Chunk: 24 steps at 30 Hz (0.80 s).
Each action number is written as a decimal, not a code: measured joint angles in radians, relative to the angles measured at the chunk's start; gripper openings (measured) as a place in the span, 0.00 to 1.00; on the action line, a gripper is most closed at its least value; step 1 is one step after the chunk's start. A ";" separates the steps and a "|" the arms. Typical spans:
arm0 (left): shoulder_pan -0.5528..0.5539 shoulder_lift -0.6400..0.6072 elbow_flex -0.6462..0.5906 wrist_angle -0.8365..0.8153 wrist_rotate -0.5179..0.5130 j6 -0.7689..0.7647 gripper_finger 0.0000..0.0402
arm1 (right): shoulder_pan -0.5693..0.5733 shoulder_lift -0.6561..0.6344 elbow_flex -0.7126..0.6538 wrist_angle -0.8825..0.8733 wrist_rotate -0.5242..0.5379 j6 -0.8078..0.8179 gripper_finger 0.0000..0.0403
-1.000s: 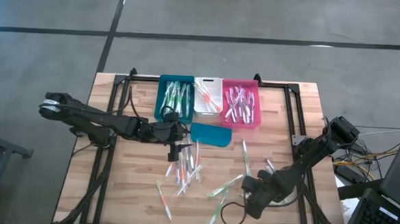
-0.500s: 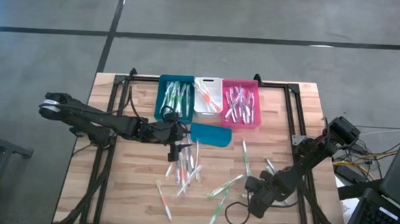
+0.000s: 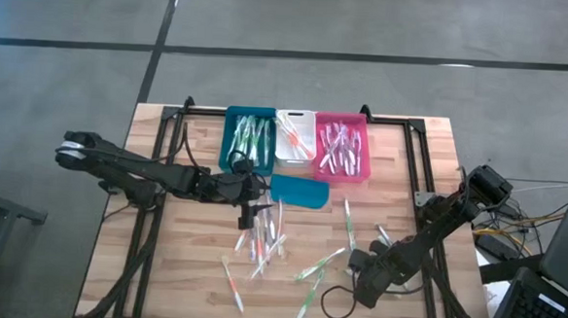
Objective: Pick & Place Toothbrushes
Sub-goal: Put the green toothbrush into the blue bin
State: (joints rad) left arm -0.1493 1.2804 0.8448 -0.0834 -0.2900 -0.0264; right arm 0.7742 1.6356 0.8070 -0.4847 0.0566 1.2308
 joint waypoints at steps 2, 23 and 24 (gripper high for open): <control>0.000 0.000 0.000 0.000 0.000 0.002 0.59 | -0.002 0.000 0.000 -0.002 -0.001 -0.002 0.15; 0.000 0.000 0.000 0.000 0.000 0.002 0.59 | -0.002 -0.024 0.119 -0.042 0.006 -0.077 0.04; 0.000 0.000 0.000 0.000 0.000 -0.002 0.59 | -0.002 -0.028 0.131 -0.042 0.024 -0.099 0.04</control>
State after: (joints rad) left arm -0.1493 1.2804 0.8448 -0.0831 -0.2901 -0.0283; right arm 0.7723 1.6074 0.9378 -0.5269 0.0804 1.1321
